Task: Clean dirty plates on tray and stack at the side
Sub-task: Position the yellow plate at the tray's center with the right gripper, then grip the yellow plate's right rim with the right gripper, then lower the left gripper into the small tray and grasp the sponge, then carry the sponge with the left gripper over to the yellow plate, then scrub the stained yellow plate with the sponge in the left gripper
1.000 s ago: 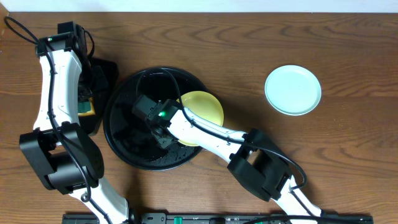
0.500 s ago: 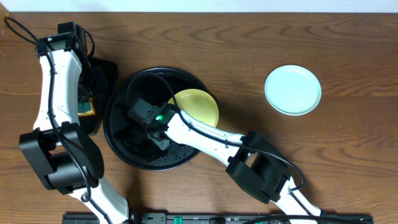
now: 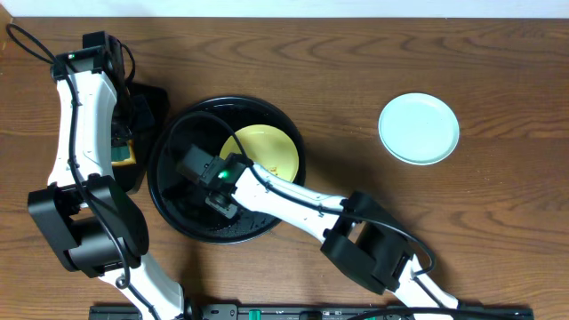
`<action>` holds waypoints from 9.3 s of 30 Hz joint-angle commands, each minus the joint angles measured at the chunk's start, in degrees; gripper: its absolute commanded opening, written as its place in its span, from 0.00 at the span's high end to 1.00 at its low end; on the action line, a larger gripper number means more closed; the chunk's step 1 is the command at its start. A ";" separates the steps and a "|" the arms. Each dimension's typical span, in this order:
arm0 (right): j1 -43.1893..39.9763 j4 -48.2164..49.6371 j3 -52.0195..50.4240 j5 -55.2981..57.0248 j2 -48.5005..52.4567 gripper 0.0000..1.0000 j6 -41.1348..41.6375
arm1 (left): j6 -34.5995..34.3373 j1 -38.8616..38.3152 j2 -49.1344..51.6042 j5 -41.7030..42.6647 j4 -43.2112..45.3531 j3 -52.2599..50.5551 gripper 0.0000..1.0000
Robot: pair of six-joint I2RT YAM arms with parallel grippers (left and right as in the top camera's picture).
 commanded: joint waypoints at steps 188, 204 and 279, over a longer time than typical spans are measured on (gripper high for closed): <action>-21.44 -30.08 -0.02 9.05 -0.04 0.47 15.80 | 11.63 9.92 11.91 0.55 15.98 4.24 0.93; -22.71 -27.50 0.50 9.40 -0.04 0.13 18.53 | 11.45 2.78 -1.46 4.48 9.35 4.24 0.93; -36.30 -43.04 20.02 6.08 -0.04 0.34 27.56 | 11.82 -34.53 3.02 38.77 22.47 -22.71 0.93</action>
